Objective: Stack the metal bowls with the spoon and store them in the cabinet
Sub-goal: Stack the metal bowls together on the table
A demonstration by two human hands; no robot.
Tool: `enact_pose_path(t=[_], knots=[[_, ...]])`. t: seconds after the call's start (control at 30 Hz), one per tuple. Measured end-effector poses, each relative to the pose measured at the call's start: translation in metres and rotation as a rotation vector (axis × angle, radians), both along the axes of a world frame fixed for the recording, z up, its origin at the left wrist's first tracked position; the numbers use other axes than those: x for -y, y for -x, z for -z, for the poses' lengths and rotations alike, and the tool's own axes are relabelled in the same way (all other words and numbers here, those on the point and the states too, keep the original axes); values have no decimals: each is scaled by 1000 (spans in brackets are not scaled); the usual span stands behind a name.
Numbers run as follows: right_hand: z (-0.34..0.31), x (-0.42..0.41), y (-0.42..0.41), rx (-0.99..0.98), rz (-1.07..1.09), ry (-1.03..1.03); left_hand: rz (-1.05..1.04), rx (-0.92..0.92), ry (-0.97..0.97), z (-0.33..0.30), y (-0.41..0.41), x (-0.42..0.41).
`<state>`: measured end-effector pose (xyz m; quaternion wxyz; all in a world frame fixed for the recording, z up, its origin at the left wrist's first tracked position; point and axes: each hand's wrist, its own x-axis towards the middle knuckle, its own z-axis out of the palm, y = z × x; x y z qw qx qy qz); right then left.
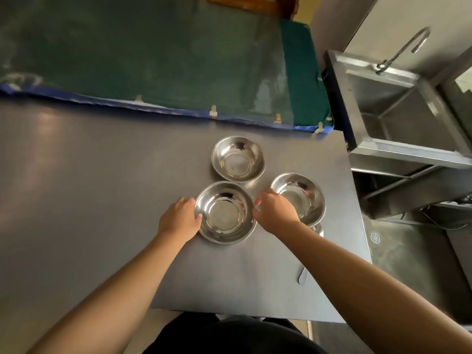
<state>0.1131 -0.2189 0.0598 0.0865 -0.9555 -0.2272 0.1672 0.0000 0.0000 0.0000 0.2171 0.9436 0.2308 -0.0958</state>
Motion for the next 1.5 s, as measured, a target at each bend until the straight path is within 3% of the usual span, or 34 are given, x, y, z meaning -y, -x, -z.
enact_pose_path(t=[0.27, 0.57, 0.73, 1.07, 1.5], knots=[[29, -4, 1, -198, 87, -60, -236, 7, 102, 13, 9, 17], [51, 1, -11, -328, 123, -93, -629, 119, 520, 28, 12, 30], [45, 2, -19, -366, 79, -123, -734, 188, 600, 21, 19, 26], [10, -13, -50, -289, 34, -349, -758, 347, 604, -14, -1, 5], [8, -13, -131, -253, 158, -294, -584, 316, 525, -21, -111, -6]])
